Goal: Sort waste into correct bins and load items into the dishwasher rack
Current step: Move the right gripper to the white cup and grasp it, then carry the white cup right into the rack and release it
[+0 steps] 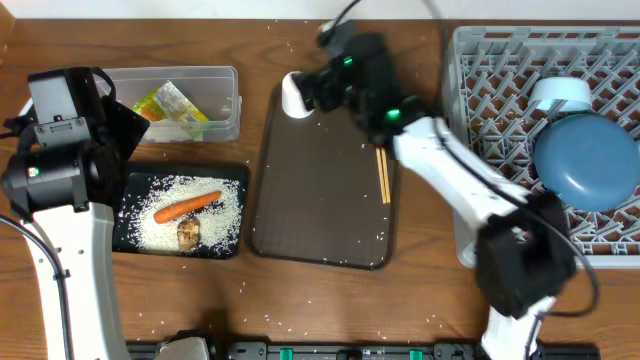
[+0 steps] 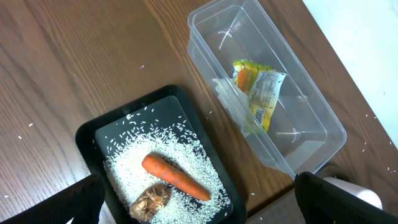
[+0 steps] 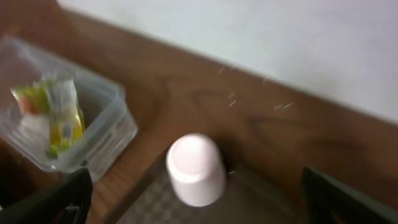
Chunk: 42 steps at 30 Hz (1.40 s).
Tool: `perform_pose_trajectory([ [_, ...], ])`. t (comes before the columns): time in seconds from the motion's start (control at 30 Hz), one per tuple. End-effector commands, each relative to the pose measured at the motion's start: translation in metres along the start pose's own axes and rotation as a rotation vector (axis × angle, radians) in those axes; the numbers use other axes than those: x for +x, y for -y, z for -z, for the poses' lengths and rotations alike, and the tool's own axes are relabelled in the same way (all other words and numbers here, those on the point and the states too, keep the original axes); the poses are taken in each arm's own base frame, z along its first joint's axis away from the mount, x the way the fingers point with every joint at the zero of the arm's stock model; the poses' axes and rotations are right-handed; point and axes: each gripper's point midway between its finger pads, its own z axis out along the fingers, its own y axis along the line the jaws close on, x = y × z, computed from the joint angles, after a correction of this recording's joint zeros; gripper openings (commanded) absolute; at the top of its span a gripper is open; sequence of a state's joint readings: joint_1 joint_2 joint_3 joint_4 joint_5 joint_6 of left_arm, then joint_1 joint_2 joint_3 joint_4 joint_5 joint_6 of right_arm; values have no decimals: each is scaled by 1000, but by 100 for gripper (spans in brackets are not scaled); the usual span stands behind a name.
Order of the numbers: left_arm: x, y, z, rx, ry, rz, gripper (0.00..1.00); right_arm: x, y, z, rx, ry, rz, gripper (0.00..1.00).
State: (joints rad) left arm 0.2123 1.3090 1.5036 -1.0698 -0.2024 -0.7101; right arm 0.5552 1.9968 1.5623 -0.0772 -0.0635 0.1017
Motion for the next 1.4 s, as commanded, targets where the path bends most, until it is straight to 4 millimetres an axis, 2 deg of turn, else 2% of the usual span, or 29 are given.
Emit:
perform_pose_trajectory([
  [0.0, -4, -2, 2, -8, 16, 4, 98, -1, 3, -24, 51, 8, 14, 99],
  [0.23, -4, -1, 2, -7, 16, 4, 98, 21, -15, -59, 10, -20, 27, 99],
  [0.37, -4, -2, 2, -8, 16, 4, 98, 32, -18, -70, 4, -19, 0, 99],
  [0.57, -4, -2, 2, -8, 16, 4, 98, 59, -24, -91, -7, -46, -30, 99],
  [0.77, -4, -2, 2, -8, 16, 4, 98, 77, -21, -105, -3, -58, -37, 99],
  [0.97, -4, -1, 2, -7, 16, 4, 98, 74, -19, -107, 5, -39, -37, 99],
  [1.07, -4, -1, 2, -7, 16, 4, 98, 74, -19, -107, 7, -37, -37, 95],
  [1.17, -4, -2, 2, -8, 16, 4, 98, 73, -14, -106, 36, -33, -36, 89],
  [1.37, -4, -1, 2, -7, 16, 5, 98, 71, 0, -106, 112, -19, -32, 88],
])
